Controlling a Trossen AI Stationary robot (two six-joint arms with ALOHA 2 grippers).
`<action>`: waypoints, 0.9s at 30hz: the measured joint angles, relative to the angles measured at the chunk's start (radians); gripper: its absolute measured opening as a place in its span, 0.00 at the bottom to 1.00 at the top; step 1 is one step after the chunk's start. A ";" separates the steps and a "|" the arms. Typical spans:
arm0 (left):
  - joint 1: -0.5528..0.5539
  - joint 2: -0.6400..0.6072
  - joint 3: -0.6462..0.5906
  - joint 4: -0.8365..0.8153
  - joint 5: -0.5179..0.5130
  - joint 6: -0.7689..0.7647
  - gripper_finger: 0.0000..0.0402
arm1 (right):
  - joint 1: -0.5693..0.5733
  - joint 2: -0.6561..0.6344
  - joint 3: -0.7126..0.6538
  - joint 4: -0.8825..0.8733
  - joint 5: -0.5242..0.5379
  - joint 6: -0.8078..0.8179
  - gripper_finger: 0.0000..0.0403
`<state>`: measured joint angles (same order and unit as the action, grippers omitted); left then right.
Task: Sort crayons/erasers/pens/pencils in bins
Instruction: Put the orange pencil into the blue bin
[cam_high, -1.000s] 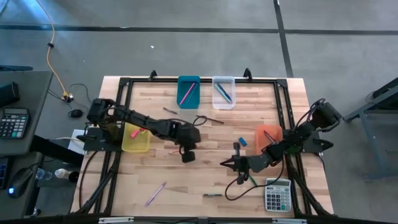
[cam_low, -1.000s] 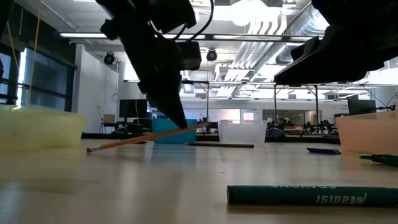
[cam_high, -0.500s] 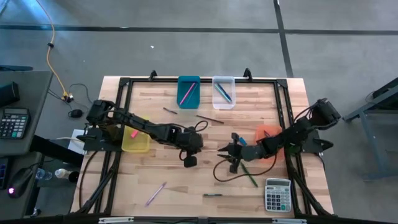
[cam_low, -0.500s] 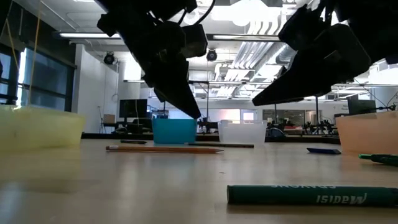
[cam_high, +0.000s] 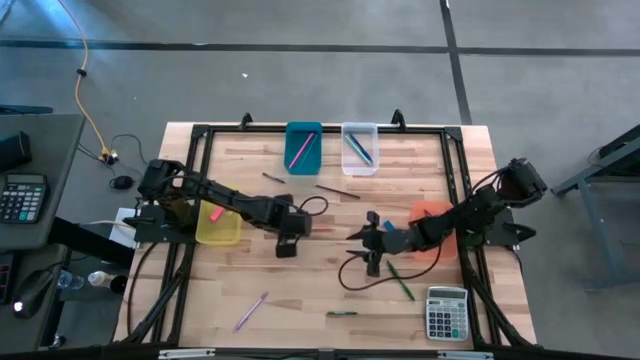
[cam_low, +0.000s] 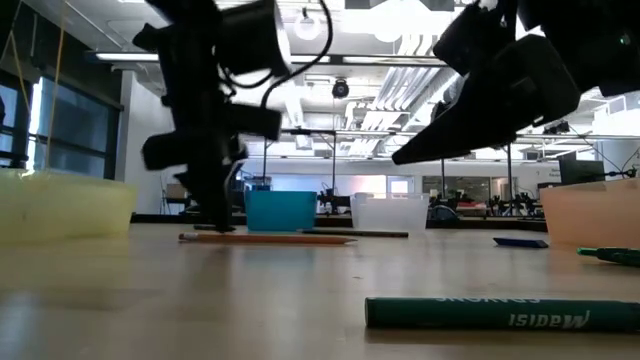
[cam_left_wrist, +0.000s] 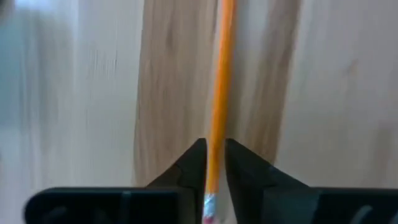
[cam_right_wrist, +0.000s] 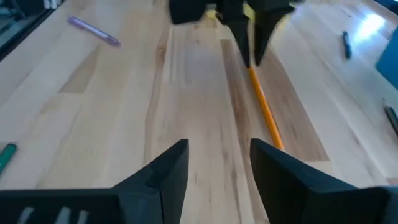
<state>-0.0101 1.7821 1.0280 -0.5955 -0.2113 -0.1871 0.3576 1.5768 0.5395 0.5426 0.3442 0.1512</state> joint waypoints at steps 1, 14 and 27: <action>0.004 0.000 -0.012 -0.003 0.001 0.001 0.14 | 0.000 0.000 0.009 -0.013 -0.004 -0.003 0.41; 0.021 -0.008 -0.101 0.065 0.051 0.048 0.22 | -0.010 0.000 0.070 -0.124 -0.011 -0.050 0.41; 0.008 -0.009 -0.137 0.186 0.081 0.097 0.02 | -0.132 0.000 0.070 -0.195 -0.099 -0.002 0.41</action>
<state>-0.0020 1.7734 0.8914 -0.4099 -0.1308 -0.0897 0.2255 1.5768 0.6094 0.3478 0.2454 0.1496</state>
